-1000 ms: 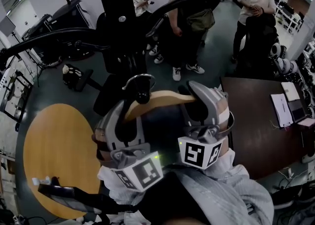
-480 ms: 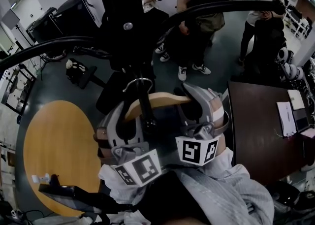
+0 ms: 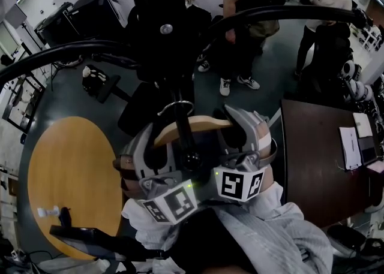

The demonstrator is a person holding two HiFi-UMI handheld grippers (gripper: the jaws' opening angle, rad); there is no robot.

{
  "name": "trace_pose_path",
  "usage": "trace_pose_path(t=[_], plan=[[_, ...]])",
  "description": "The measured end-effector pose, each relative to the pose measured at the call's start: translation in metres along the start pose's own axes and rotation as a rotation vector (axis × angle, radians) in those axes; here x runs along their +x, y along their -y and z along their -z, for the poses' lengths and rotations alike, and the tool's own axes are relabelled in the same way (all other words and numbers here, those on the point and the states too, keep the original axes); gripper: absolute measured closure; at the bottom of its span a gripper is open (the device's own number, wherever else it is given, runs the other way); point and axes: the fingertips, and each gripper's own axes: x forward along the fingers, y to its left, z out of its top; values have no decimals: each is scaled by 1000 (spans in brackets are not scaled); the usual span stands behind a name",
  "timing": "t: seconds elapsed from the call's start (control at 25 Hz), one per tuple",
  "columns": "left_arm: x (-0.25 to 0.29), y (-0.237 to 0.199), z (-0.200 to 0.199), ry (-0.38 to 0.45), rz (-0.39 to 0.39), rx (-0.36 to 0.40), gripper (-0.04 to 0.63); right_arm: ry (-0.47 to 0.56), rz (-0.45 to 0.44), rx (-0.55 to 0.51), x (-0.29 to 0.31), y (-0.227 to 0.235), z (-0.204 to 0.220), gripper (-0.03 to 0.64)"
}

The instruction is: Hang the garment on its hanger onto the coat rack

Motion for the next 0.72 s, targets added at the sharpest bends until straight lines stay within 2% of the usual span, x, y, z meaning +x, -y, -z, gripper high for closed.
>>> trace_pose_path(t=[0.2, 0.4, 0.52, 0.6, 0.72], plan=[[-7, 1, -2, 2, 5, 2, 501, 5, -21, 28, -5, -2, -1, 519], [-16, -1, -8, 25, 16, -19, 481, 48, -109, 104, -18, -4, -6, 497], [-23, -2, -13, 55, 33, -30, 435, 84, -165, 101, -28, -5, -13, 460], [-28, 1, -15, 62, 53, -28, 420, 95, -196, 88, -35, -8, -17, 442], [-36, 1, -16, 59, 42, -17, 416, 97, -221, 81, -46, -10, -22, 437]])
